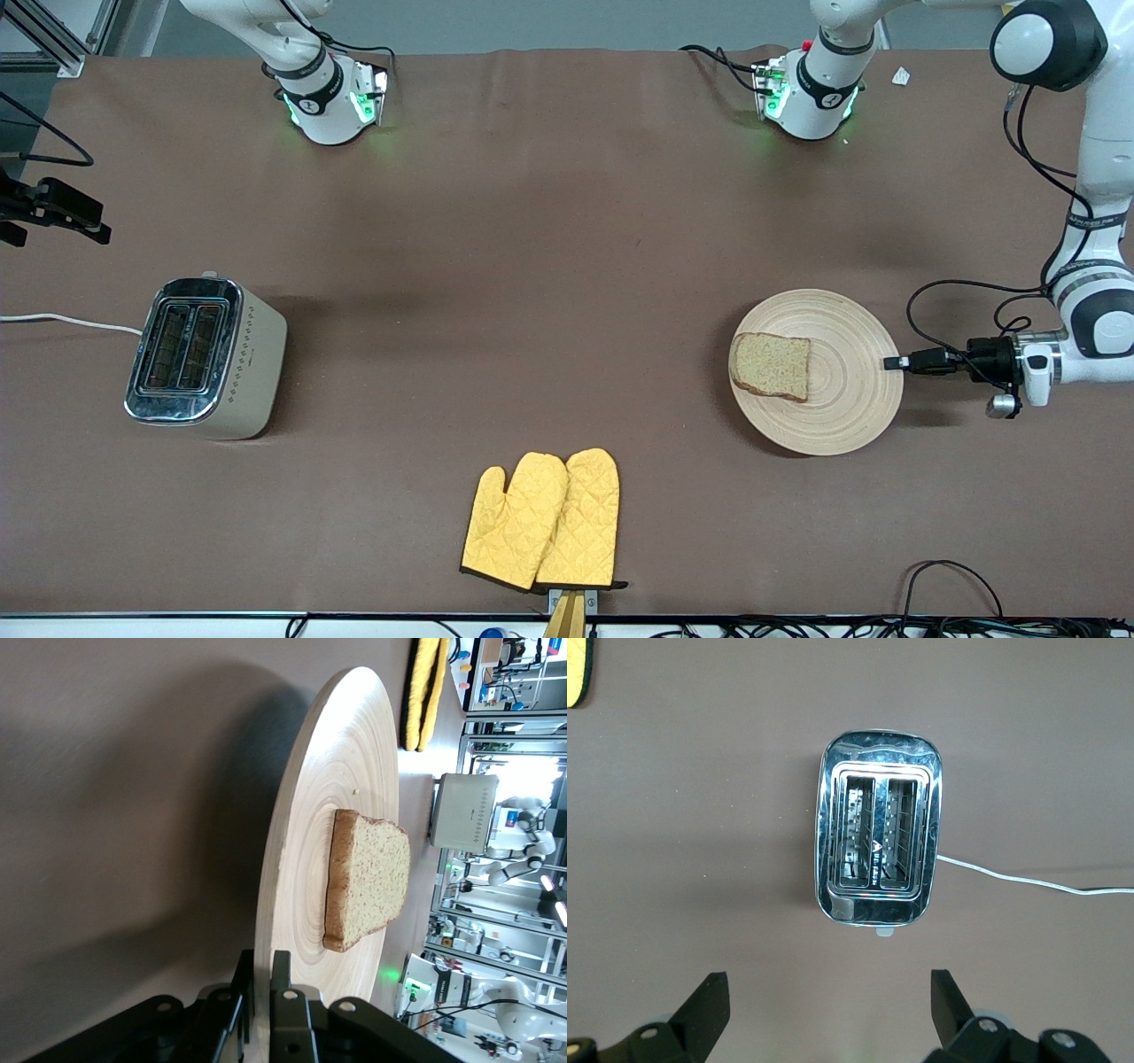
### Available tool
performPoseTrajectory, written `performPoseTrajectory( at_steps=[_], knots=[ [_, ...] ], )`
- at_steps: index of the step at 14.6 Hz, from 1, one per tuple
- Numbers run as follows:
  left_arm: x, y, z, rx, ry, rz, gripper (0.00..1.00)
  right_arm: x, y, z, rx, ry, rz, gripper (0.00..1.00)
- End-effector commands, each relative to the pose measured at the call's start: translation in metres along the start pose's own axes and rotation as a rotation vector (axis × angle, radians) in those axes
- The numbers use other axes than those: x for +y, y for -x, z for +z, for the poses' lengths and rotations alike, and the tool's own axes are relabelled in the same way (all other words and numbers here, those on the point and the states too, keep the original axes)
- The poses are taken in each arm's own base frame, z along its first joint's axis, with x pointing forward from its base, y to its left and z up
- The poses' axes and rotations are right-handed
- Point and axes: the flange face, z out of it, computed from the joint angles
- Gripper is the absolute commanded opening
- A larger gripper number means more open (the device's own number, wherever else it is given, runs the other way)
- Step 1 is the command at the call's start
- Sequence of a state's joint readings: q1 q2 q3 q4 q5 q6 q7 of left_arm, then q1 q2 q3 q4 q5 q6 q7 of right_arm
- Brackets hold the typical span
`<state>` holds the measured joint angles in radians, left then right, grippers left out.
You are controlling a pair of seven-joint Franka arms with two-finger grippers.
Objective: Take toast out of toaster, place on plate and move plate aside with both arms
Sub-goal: 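Release the plate and draw the left gripper back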
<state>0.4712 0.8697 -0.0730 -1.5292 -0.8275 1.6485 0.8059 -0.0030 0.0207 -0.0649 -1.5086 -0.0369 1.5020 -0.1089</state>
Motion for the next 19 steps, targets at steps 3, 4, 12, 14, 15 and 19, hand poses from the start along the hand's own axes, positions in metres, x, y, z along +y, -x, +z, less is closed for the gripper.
performPoseTrajectory(
  at_steps=[3, 4, 12, 14, 15, 19],
  knots=[
    [0.004, -0.003, -0.022, 0.020, 0.019, 0.019, 0.24, 0.000, 0.000, -0.004, 0.003, -0.014, 0.000, 1.00],
    [0.003, -0.003, -0.026, 0.020, 0.009, 0.027, 0.59, 0.000, 0.000, -0.004, 0.003, -0.015, 0.000, 1.00],
    [0.119, -0.037, -0.105, -0.119, -0.463, 0.195, 1.00, 0.000, 0.000, -0.004, 0.004, -0.015, 0.000, 1.00],
    [0.214, -0.048, -0.102, -0.118, -0.624, 0.195, 1.00, 0.001, 0.000, -0.004, 0.004, -0.015, 0.002, 1.00],
    [0.262, -0.048, -0.096, -0.116, -0.705, 0.205, 1.00, 0.000, 0.000, -0.004, 0.004, -0.015, 0.000, 1.00],
    [0.412, -0.025, -0.064, -0.056, -0.919, 0.198, 1.00, 0.001, 0.000, -0.004, 0.004, -0.015, 0.002, 1.00]
  ],
)
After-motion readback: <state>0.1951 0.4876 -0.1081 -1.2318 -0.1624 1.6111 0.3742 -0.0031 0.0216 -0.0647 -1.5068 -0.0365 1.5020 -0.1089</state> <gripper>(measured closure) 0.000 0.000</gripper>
